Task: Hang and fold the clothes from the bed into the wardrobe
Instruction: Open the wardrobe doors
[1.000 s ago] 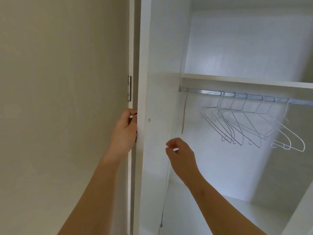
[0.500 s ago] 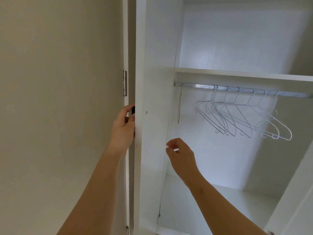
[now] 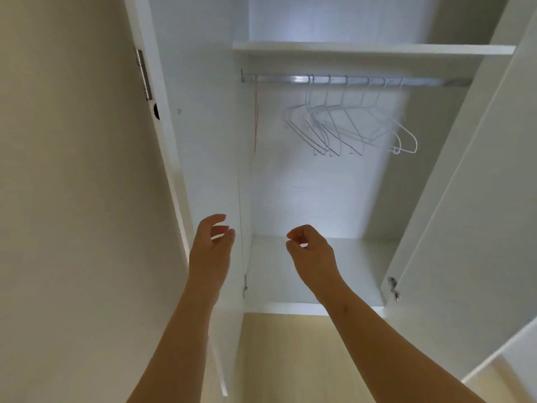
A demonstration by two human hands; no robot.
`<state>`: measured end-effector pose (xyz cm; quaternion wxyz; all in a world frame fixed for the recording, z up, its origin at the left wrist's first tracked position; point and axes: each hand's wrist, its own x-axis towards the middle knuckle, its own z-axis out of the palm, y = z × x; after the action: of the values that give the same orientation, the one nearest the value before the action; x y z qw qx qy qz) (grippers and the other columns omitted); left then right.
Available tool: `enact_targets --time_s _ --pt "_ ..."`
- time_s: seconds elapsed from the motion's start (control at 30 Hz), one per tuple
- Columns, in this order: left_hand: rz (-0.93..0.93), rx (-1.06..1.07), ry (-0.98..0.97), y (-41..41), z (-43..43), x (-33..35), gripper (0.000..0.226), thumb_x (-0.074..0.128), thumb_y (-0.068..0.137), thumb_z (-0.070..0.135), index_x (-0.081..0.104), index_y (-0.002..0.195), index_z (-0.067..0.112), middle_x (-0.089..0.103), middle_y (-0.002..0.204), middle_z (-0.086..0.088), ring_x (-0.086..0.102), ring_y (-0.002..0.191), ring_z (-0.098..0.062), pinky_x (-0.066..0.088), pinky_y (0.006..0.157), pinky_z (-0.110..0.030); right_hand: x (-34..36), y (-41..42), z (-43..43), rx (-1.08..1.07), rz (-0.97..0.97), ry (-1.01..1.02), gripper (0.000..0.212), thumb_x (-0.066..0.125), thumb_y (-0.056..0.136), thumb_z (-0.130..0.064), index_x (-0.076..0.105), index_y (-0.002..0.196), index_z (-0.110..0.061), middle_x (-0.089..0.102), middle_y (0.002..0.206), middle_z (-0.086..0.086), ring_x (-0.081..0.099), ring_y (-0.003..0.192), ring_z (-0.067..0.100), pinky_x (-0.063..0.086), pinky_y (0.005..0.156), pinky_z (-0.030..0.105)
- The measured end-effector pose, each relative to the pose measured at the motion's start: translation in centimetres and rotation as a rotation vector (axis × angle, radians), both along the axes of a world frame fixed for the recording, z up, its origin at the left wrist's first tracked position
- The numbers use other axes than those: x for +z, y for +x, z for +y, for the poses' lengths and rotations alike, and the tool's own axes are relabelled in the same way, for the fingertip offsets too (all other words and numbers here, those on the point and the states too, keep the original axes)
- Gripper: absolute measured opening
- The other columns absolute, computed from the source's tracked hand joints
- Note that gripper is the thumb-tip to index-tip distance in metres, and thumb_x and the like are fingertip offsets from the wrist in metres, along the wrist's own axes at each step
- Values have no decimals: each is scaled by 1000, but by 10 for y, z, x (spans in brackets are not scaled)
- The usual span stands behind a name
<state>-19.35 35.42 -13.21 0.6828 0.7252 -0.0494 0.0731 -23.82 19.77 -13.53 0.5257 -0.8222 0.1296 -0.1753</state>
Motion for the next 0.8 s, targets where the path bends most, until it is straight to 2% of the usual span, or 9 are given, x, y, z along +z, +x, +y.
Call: enact_targets --time_s 0.07,0.17,0.27,0.37,0.6,0.8 --pt "97 -112 58 -24 -22 -13 20 51 93 18 53 106 33 59 102 8 60 91 -11 48 78 -26 -15 -28 -11 -64 40 8 13 51 90 -15 54 95 -26 51 88 -21 50 74 -1 37 62 10" --pt "178 -218 116 -58 -57 -35 20 49 94 16 54 94 35 62 99 7 62 90 -10 48 87 -31 -36 -71 -26 -158 86 2 13 51 91 -15 53 98 -25 52 89 -19 52 76 -2 35 59 3" --pt "251 -381 192 -92 -98 -56 19 49 93 12 56 91 30 64 99 3 64 87 -11 51 88 -35 -58 -120 -50 -286 167 9 14 50 91 -16 54 104 -22 53 94 -15 52 79 -1 33 62 3" --pt "311 -606 287 -133 -138 -73 18 50 91 10 58 91 26 65 96 -1 65 87 -14 51 85 -38 -79 -181 -74 -514 258 73 12 49 90 -17 52 97 -26 53 89 -16 50 71 -4 33 54 8" --pt "295 -1121 520 -212 -192 -112 18 50 90 17 57 84 33 64 91 9 65 85 -9 50 83 -35 -121 -294 -69 -1011 335 272 12 48 88 -15 52 92 -25 55 91 -9 49 68 0 35 50 14" --pt "252 -1493 695 -305 -196 -148 17 51 89 16 59 83 29 66 85 6 66 85 -14 49 80 -32 -153 -391 -18 -1381 350 441 13 48 87 -13 53 93 -23 52 81 -14 47 67 -3 33 44 6"
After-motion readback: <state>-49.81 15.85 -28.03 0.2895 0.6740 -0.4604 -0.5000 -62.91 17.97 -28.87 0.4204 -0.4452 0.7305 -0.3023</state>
